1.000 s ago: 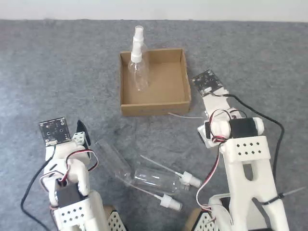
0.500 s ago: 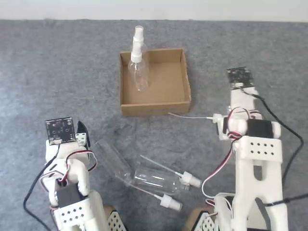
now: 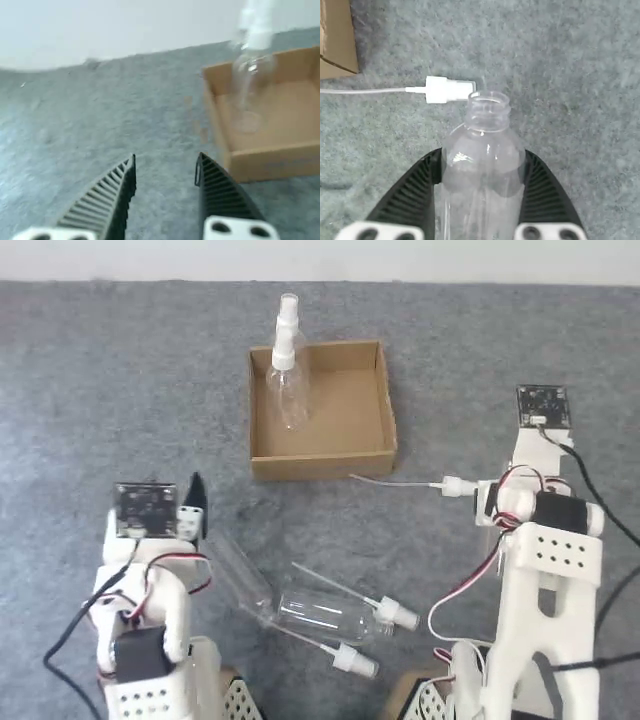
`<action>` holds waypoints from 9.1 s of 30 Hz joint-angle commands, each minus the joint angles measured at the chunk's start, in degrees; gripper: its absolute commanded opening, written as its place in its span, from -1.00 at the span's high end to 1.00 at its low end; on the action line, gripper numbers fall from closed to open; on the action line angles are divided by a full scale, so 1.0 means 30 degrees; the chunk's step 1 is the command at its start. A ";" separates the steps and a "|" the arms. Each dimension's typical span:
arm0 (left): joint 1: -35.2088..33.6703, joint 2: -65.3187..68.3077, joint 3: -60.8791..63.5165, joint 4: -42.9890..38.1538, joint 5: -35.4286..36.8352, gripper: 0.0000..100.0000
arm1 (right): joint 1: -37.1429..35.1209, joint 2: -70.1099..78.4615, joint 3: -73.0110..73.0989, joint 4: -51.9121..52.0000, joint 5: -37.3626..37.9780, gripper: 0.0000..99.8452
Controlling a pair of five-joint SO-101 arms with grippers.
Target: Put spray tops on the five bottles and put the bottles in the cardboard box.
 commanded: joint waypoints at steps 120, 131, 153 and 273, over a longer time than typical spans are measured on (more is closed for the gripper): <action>2.0718 3.4549 -1.9209 0.2784 -0.0059 0.54 | 0.6022 -0.0630 -0.0176 -0.2418 -0.1612 0.93; 2.0718 3.4901 -1.9766 0.1993 -0.0996 0.55 | 0.6022 -0.0630 -0.0147 -0.2418 -0.1612 0.93; 2.0718 3.9531 -2.4484 0.6095 -0.0469 0.89 | 0.6022 -0.0630 -0.0147 -0.2388 -0.1582 0.93; 0.3722 0.8117 -1.3612 -0.3634 1.3128 0.97 | -1.6132 -0.9685 0.5568 -0.8952 0.0059 0.94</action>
